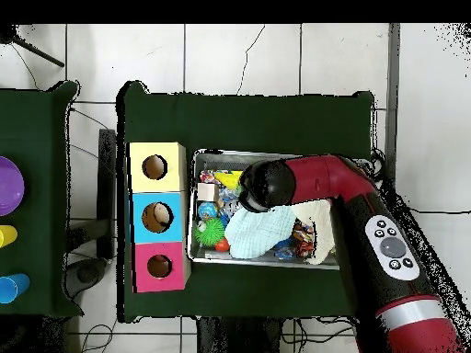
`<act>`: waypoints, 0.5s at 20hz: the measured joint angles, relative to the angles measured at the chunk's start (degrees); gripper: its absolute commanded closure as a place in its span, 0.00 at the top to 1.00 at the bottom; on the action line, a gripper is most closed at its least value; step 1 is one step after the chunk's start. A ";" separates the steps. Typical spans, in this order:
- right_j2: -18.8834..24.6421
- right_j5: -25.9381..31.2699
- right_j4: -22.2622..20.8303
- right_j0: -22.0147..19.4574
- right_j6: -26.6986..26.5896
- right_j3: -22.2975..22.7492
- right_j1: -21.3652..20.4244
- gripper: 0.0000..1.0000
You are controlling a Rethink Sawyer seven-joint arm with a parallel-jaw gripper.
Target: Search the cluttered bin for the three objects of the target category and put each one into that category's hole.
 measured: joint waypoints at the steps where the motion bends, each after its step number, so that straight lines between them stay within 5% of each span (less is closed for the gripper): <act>1: 0.00 0.00 -0.01 0.00 -0.15 -0.41 0.09 1.00; 10: 0.00 0.00 -0.49 0.02 -0.33 -4.31 2.54 1.00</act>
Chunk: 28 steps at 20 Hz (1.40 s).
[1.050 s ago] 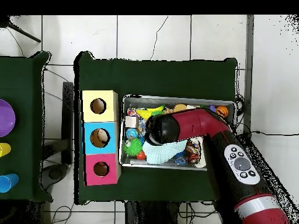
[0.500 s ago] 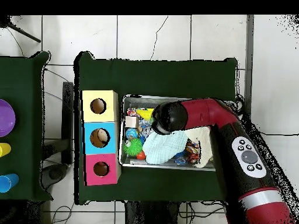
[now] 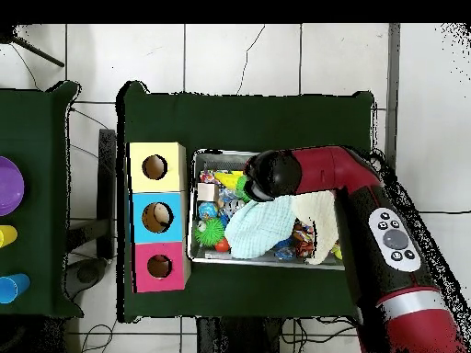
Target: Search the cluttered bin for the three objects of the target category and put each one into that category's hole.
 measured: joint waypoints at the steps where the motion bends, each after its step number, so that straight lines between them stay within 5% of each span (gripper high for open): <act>1: 0.00 0.00 -0.14 0.01 0.00 -0.18 0.24 1.00; 16: -0.21 -0.38 -3.97 0.72 0.00 -1.10 4.97 1.00; 28: -2.63 -4.68 -4.08 1.39 0.00 3.67 4.54 1.00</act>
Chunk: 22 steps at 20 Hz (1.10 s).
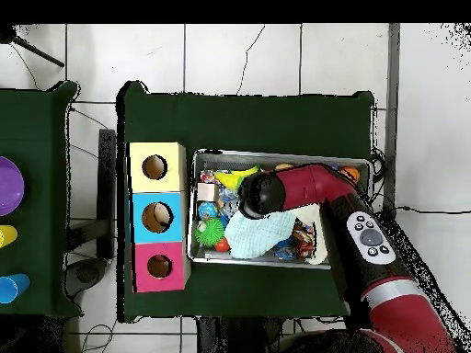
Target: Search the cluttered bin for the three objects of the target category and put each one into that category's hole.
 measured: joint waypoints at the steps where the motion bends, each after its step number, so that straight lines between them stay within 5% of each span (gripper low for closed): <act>1: -0.25 -0.43 0.00 0.02 0.00 0.26 -0.07 1.00; 22: -5.23 -5.26 2.09 1.82 0.00 0.61 -0.60 1.00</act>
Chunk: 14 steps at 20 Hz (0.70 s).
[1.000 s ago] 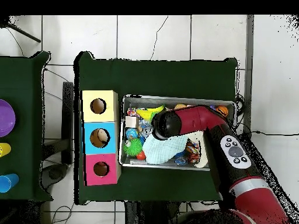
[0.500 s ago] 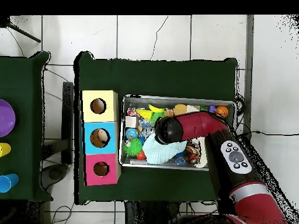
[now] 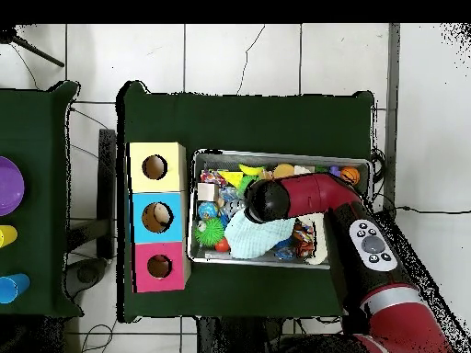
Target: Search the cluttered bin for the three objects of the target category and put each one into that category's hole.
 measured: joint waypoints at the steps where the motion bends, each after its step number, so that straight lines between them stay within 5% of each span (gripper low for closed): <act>1: -0.01 0.06 0.13 0.01 0.00 -0.17 0.06 1.00; 14: -0.88 1.21 1.84 0.90 0.00 -3.89 0.64 1.00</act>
